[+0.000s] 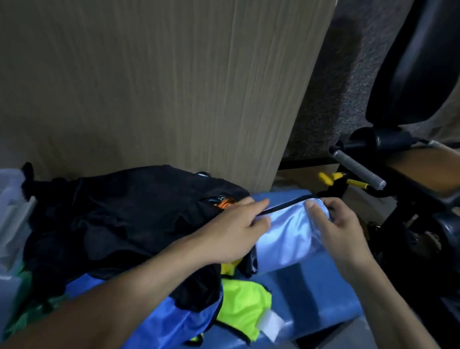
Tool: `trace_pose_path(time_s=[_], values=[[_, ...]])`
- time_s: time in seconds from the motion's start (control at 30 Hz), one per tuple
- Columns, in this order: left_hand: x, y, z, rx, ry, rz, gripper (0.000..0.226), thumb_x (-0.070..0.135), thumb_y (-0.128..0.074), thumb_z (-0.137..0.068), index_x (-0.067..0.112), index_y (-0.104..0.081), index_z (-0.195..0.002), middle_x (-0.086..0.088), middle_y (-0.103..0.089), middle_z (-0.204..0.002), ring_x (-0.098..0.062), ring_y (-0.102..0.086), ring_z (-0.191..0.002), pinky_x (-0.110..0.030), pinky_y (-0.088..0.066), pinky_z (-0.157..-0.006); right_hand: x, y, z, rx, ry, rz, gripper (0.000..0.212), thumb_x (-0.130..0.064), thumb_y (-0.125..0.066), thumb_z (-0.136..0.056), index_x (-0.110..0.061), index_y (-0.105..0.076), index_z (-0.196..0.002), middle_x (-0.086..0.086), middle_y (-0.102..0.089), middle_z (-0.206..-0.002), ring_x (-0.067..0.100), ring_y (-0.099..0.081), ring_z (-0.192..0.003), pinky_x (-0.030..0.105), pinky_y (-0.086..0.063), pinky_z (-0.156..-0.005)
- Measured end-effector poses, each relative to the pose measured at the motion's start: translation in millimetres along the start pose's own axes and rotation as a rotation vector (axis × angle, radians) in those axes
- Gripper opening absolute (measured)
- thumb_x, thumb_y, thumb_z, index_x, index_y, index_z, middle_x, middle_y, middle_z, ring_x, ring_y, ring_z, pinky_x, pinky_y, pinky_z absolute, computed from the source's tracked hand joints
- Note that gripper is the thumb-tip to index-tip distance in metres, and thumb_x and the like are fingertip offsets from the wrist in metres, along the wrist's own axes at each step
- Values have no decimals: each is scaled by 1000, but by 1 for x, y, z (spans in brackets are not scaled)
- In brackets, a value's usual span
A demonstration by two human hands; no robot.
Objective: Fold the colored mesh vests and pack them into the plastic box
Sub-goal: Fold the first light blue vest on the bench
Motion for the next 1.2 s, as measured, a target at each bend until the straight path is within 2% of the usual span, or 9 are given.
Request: trace_pose_path(time_s=[0.1,0.2,0.4,0.5,0.7,0.8,0.87,0.97,1.2], values=[[-2,-16,-66,-66,104,41,38,25,-46,-108,2,-58,-134,-10,-61,-121,-25,-56,-116,-31,-40,-97,31,18,-43,88,-133,-33,23,-23,-67,-98,-1,-64,-100,5,-64,-78,6,-58,-61,22,-49,-57],[-24,-35,-128,-15,237,196,29,25,-58,-102,-1,-68,-98,-9,-60,-86,-20,-55,-81,-33,-40,-78,69,26,-91,125,-279,-24,35,-34,-68,-97,0,-63,-103,9,-64,-82,19,-60,-68,32,-48,-64],[-70,-67,-191,181,544,265,31,35,-77,-89,5,-71,-84,-8,-65,-81,-23,-61,-78,-36,-53,-75,119,14,-167,98,-419,54,15,-26,-67,-95,-14,-61,-102,19,-70,-112,30,-65,-92,43,-53,-79],[-83,-80,-196,253,601,332,20,31,-76,-90,11,-73,-83,-7,-65,-80,-22,-60,-78,-36,-54,-78,124,2,-189,102,-377,125,17,-25,-66,-97,-13,-58,-106,15,-67,-112,27,-62,-96,46,-52,-90],[-90,-86,-185,338,679,391,29,26,-61,-98,7,-65,-77,-7,-61,-68,-25,-58,-72,-32,-39,-61,128,-7,-216,63,-367,249,24,-28,-61,-99,-11,-58,-115,15,-65,-115,31,-61,-104,40,-47,-84],[-99,-88,-171,394,703,415,29,29,-62,-94,5,-67,-78,-18,-74,-85,-34,-72,-84,-37,-58,-75,129,-8,-220,44,-384,309,31,-29,-57,-100,-9,-57,-124,17,-64,-121,35,-60,-113,42,-47,-93],[-99,-89,-162,336,684,424,37,39,-66,-91,6,-69,-77,-17,-74,-83,-35,-73,-83,-47,-61,-77,129,-10,-220,32,-392,336,33,-29,-54,-102,-8,-57,-127,18,-63,-124,36,-59,-115,40,-46,-93],[-91,-91,-153,205,620,271,46,51,-73,-87,5,-74,-83,-14,-74,-85,-28,-72,-81,-36,-57,-72,127,-14,-220,5,-390,378,32,-27,-51,-103,-6,-57,-126,18,-62,-125,36,-58,-117,36,-42,-88],[-76,-104,-156,267,576,189,40,41,-74,-89,3,-71,-77,-14,-66,-68,-24,-57,-59,-39,-55,-66,127,-16,-222,15,-413,448,35,-25,-49,-104,-1,-55,-128,22,-60,-130,40,-56,-120,34,-41,-86]])
Point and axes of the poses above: each hand's wrist, its own z-axis away from the middle knuckle, its own y-axis out of the back of the hand, x = y × z, the point moved 1 cm from there along -z, towards the middle knuckle
